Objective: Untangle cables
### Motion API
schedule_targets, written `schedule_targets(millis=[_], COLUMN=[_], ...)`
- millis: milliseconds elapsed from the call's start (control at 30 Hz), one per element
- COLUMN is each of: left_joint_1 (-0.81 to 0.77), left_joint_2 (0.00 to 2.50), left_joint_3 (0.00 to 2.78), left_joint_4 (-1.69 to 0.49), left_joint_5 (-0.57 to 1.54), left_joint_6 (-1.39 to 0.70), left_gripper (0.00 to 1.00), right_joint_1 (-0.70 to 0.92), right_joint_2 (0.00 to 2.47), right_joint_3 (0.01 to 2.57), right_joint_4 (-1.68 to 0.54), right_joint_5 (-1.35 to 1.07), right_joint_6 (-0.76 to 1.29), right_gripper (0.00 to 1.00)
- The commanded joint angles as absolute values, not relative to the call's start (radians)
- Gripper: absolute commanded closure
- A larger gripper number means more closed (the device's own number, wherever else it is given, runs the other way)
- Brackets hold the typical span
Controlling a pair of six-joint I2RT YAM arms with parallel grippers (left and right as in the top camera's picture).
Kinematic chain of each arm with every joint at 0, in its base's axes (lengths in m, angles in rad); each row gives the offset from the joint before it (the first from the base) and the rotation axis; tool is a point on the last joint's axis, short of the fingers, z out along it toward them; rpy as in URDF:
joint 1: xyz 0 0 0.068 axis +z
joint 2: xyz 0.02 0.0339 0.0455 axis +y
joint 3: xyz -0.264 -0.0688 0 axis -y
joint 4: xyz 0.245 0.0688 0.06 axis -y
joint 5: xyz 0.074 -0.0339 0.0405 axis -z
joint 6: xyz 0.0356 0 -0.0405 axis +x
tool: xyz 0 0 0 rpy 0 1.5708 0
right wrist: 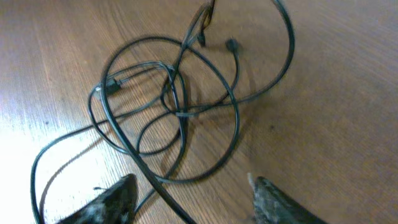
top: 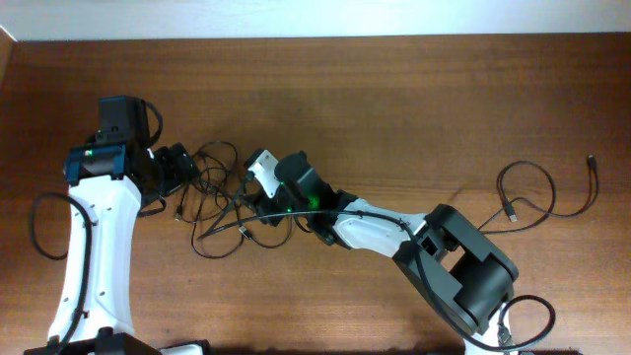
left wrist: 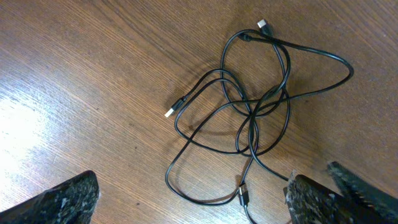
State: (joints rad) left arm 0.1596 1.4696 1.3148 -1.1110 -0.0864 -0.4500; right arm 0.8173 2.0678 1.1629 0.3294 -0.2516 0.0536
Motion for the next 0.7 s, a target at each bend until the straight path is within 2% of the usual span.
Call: schedule_targets(millis=[0,67,300,433,500,567,600,667], left_joint_1=[0.162,0.162,0.162,0.162,0.162,0.162,0.162,0.162], left_joint_2=[1.458,1.458,1.458,1.458,1.458,1.458,1.458,1.458], left_joint_3=[1.327,1.327,1.327,1.327,1.327,1.327,1.327,1.327], left_joint_4=[-1.112,-1.112,-1.112,-1.112,-1.112,-1.112,-1.112,-1.112], left_joint_5=[-0.101,-0.101,-0.101,-0.102,-0.101,-0.101,-0.101,-0.102], left_joint_6=[-0.462,-0.462,-0.462,-0.462,-0.462,-0.462,-0.462,-0.462], left_gripper=[0.01,0.01,0.01,0.01,0.01,0.01,0.01,0.01], right_joint_1=[0.823,0.823,0.823,0.823,0.823,0.823,0.823,0.823], right_joint_2=[2.085,2.084,2.084,2.084,2.084,2.084,2.084,2.074], right_joint_3=[1.165,1.165,1.165,1.165,1.165,1.165,1.165,1.165], right_joint_4=[0.334,0.334,0.313,0.303,0.300,0.300,0.300,0.300], right_joint_5=[-0.249,-0.250,-0.250,-0.250,-0.249,-0.250,-0.250,-0.257], right_joint_6=[0.056,0.056,0.056,0.056,0.056,0.056,0.058,0.060], right_gripper=[0.46,0.53,0.52,0.55,0.65,0.89,0.96,0.96])
